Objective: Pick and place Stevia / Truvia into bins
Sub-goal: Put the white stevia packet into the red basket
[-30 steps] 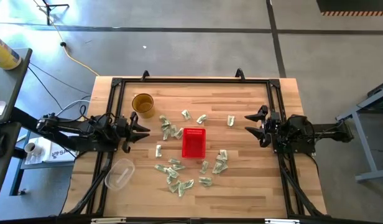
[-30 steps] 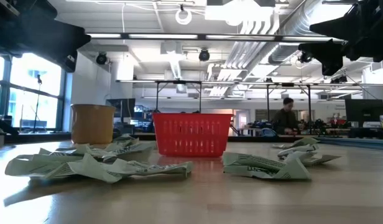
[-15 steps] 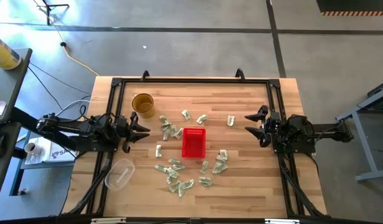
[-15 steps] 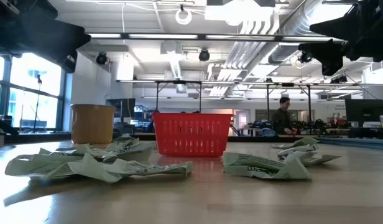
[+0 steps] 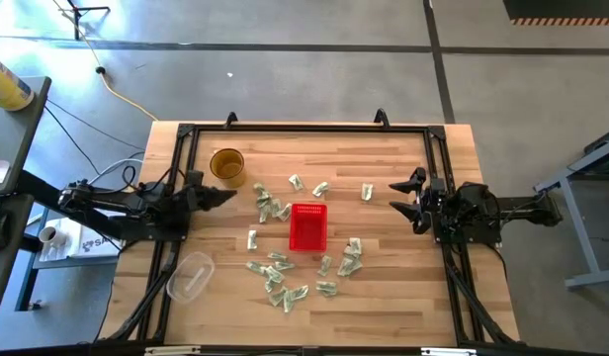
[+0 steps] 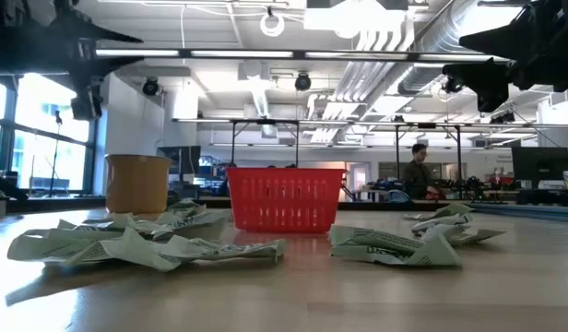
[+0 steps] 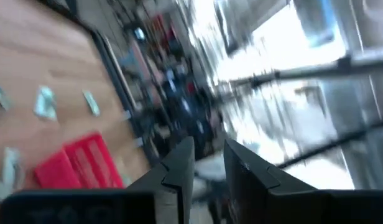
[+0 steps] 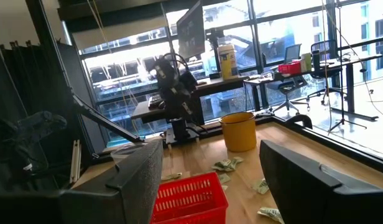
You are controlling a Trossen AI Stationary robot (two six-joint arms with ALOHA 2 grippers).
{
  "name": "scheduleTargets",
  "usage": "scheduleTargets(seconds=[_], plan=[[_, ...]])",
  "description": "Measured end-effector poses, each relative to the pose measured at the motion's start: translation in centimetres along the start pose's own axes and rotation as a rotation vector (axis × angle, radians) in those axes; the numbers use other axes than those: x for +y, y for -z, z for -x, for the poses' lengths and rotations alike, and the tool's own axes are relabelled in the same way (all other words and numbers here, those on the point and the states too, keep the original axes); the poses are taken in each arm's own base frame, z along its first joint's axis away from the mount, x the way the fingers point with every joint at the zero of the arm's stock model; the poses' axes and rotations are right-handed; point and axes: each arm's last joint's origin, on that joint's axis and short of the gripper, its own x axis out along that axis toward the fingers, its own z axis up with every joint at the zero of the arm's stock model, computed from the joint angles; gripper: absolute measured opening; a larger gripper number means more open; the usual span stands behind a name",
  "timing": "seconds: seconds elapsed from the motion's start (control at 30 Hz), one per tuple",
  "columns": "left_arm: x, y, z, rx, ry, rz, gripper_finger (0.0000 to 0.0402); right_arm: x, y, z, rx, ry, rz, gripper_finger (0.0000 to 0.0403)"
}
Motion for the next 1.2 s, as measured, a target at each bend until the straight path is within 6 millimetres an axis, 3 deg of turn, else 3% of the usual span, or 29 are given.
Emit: scheduleTargets(seconds=[0.17, 0.33, 0.5, 0.83, 0.9, 1.0, 1.1, 1.2], plan=[[-0.2, -0.5, 0.0, -0.139, -0.013, 0.181, 0.0124, -0.1, -0.3, 0.0, -0.034, 0.04, 0.02, 0.0259], [0.1, -0.7, 0.0, -0.225, -0.055, 0.2, 0.0124, 0.0, -1.3, 0.1, -0.148, 0.028, -0.275, 0.0259], [0.2, -0.8, 0.1, -0.278, -0.079, 0.219, 0.0124, -0.2, -2.9, 0.5, -0.37, 0.089, -0.587, 0.0259], [0.6, -0.7, 0.1, -0.311, -0.128, 0.197, 0.0124, 0.1, -5.5, 1.7, -0.642, -0.027, -0.626, 0.0259], [1.0, -0.6, 0.1, -0.3, -0.163, 0.175, 0.0124, 0.1, -5.1, 1.4, -0.599, -0.007, -0.64, 0.0259], [1.6, -0.3, 0.2, -0.278, -0.227, 0.134, 0.0124, -0.1, -3.1, 0.2, -0.398, 0.069, -0.714, 0.0259], [2.1, -0.2, 0.3, -0.265, -0.271, 0.115, 0.0124, -0.7, -0.3, -0.7, -0.205, 0.26, -0.845, 0.0259], [2.3, -0.1, 0.3, -0.245, -0.285, 0.116, 0.0124, -1.3, 1.4, -1.1, -0.138, 0.444, -0.895, 0.0259]])
